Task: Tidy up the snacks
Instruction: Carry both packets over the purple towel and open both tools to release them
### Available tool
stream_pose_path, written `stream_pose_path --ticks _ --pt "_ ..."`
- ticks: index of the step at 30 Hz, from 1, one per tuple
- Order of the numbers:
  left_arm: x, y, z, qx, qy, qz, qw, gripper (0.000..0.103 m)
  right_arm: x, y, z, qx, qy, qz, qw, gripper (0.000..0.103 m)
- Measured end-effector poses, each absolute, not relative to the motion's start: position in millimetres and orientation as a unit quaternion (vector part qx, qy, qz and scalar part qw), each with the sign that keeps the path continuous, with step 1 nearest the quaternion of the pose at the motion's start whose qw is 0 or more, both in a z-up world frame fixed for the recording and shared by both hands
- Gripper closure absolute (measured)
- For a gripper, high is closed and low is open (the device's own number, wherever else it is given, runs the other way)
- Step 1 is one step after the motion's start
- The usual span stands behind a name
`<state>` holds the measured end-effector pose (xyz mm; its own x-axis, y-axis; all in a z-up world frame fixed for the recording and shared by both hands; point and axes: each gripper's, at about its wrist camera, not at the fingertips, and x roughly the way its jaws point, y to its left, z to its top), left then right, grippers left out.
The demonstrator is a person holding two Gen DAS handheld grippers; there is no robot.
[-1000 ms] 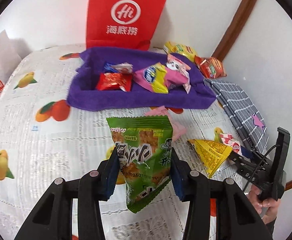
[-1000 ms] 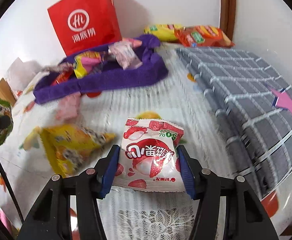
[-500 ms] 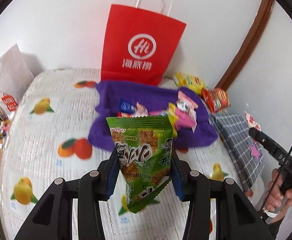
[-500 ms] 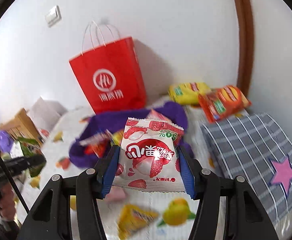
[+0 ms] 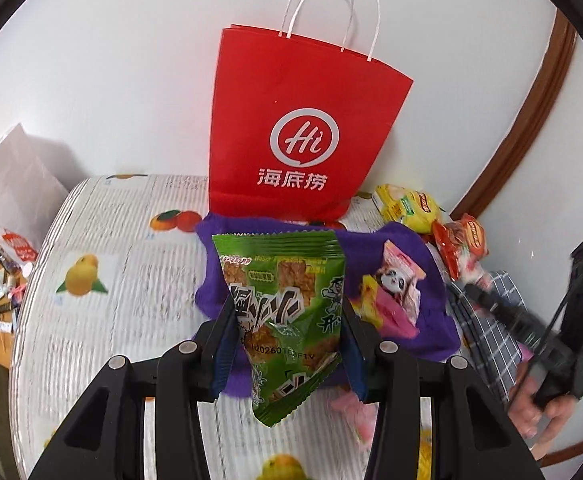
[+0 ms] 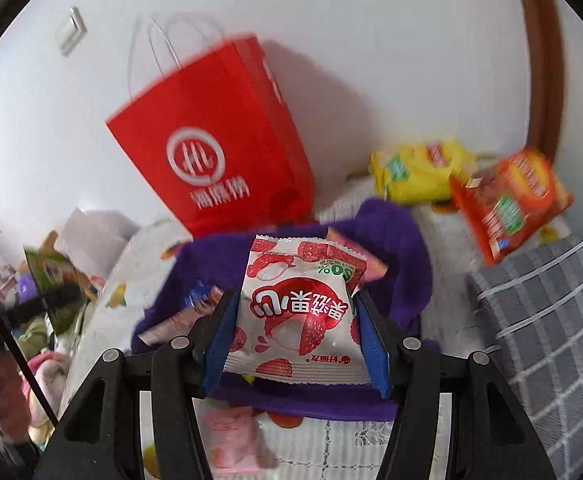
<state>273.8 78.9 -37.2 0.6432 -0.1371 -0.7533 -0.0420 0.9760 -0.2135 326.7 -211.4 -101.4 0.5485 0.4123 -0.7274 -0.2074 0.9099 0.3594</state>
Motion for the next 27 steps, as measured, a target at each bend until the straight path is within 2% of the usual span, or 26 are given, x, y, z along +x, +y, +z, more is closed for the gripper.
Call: stream_pose_path --ticks 4,13,27 --pt "302.4 71.4 -42.0 -0.098 0.426 -0.024 0.899 0.059 333.9 -219.5 -136.6 0.118 0.475 0.167 0.856 0.046" --pt "341.2 76.6 -63.8 -0.136 0.433 -0.03 0.891 0.059 320.3 -216.7 -144.2 0.09 0.475 0.178 0.857 0.046" --pt "366.4 75.7 -108.1 -0.129 0.486 -0.01 0.865 0.059 328.4 -212.6 -163.6 0.054 0.487 0.14 0.861 0.045"
